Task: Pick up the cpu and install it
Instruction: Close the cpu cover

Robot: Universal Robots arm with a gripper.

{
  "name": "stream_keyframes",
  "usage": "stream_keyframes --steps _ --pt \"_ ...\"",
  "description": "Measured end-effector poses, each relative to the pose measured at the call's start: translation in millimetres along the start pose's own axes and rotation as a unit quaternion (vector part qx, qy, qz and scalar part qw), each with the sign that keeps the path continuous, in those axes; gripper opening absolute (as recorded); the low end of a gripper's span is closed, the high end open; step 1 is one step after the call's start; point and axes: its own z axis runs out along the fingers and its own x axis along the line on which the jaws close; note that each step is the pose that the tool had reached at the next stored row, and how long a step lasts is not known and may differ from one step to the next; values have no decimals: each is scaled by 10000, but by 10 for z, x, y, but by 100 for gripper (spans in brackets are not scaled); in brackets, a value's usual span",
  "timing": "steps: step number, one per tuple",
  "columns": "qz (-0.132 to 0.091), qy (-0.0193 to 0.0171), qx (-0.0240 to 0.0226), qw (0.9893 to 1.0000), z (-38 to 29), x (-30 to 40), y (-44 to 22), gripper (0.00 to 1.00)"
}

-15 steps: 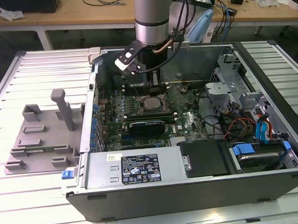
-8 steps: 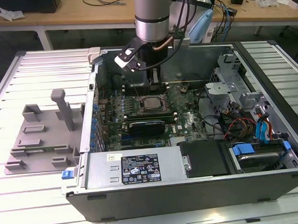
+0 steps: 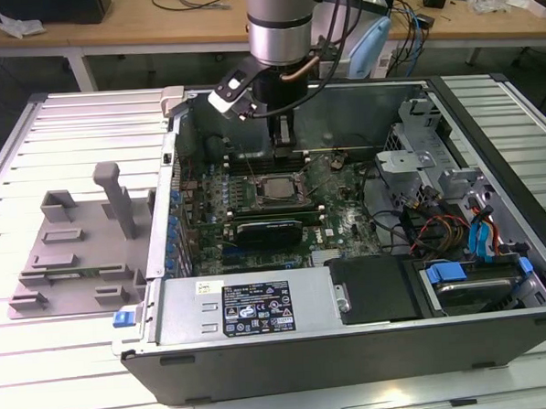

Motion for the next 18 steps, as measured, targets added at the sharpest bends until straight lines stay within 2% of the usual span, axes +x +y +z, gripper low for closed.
stream_keyframes --steps 1,2,4,8,13,18 --pt "-1 0 23 10000 0 0 0 11" --pt "-1 25 39 10000 0 -1 0 11" --pt "0 70 39 10000 0 -1 0 11" --pt "0 74 39 10000 0 -2 16 11" --pt "1 75 39 10000 1 -1 70 11" --pt "0 76 38 10000 -62 -3 73 11"
